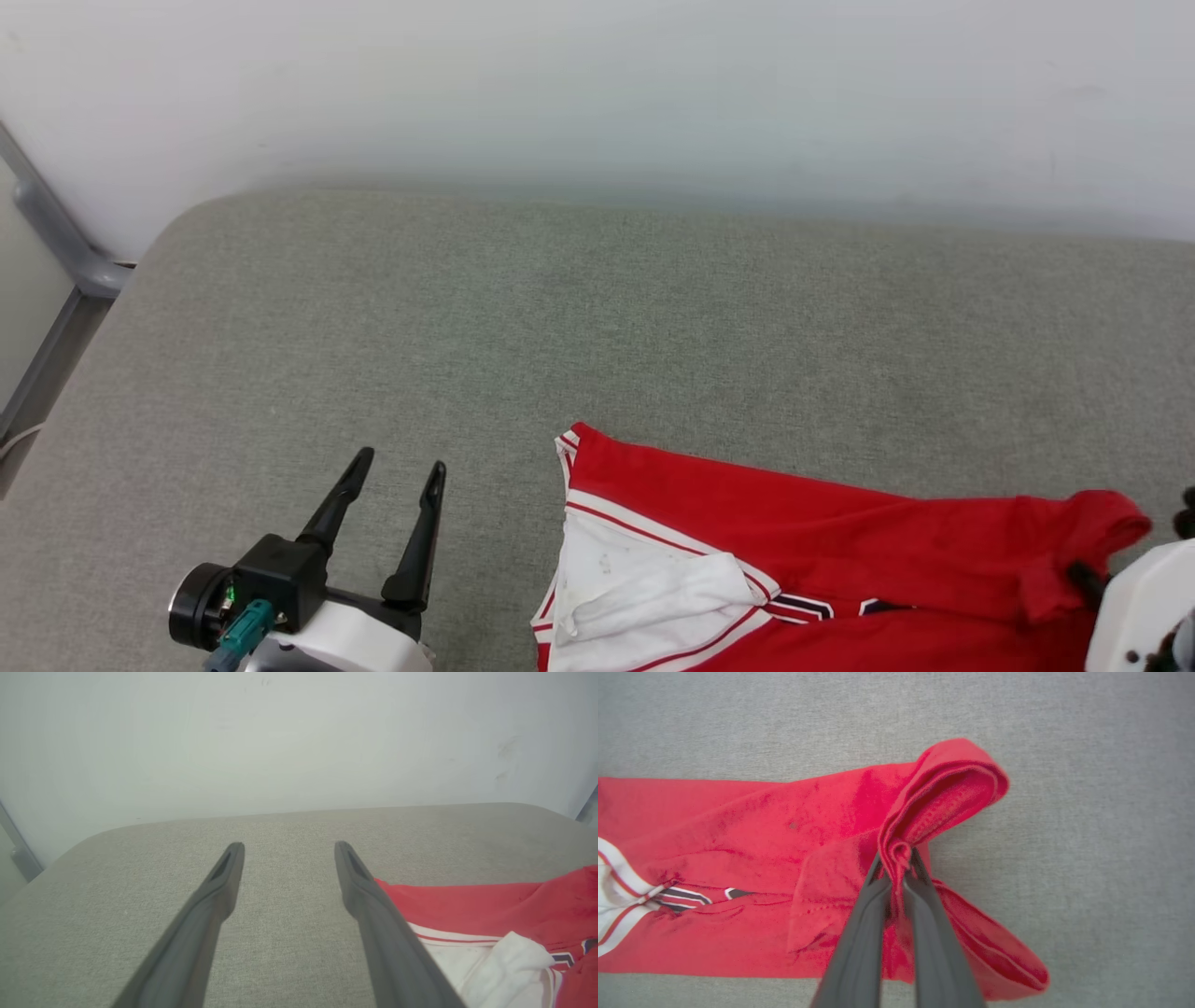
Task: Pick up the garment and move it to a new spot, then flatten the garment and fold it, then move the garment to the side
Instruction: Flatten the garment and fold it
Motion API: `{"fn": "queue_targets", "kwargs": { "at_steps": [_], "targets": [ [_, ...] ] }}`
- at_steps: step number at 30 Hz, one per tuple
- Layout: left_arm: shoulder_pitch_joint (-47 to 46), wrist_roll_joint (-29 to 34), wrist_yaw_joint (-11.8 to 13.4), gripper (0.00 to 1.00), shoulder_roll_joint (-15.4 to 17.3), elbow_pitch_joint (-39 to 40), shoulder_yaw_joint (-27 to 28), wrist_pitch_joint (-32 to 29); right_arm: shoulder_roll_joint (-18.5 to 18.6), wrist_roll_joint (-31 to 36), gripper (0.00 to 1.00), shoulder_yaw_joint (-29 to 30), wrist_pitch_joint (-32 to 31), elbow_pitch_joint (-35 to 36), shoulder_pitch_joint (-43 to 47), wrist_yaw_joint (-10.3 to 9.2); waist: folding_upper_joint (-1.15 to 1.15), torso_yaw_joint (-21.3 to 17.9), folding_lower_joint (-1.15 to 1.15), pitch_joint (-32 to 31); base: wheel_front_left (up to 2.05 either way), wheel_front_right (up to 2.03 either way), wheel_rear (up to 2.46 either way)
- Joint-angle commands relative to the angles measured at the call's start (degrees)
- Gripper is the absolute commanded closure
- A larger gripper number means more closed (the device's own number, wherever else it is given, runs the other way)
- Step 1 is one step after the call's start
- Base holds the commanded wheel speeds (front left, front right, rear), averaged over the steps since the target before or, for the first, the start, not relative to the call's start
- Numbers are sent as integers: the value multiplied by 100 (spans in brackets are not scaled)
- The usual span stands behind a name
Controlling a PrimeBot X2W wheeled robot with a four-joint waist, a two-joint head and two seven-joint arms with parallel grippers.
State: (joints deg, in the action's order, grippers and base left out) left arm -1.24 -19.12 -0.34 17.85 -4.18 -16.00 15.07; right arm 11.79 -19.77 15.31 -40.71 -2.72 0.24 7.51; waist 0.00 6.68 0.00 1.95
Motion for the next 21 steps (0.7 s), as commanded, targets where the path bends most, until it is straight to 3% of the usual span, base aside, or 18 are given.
{"fn": "queue_targets", "kwargs": {
  "at_steps": [1, 8, 13, 21],
  "targets": [
    [90, 38, -16, 0, -20, 0, 21, 13, -73, -72, 100, -78, -103, 150, 86, -5, 0, 33, 0, -44, 0, 0, 0],
    [216, 87, -51, 0, -152, 32, 88, 13, -601, -438, 100, -792, -800, 896, 191, -5, 0, 179, 0, -198, 0, 0, 0],
    [278, 130, -80, 0, -159, 50, 138, 13, -876, -797, 100, -1384, -1042, 1030, 4, -5, 0, 268, 0, -210, 0, 0, 0],
    [212, 178, -138, 0, -179, 44, 180, 13, -896, -2137, 100, -2493, -275, 248, -475, -4, 0, 435, 0, -149, 0, 0, 0]
  ]
}}
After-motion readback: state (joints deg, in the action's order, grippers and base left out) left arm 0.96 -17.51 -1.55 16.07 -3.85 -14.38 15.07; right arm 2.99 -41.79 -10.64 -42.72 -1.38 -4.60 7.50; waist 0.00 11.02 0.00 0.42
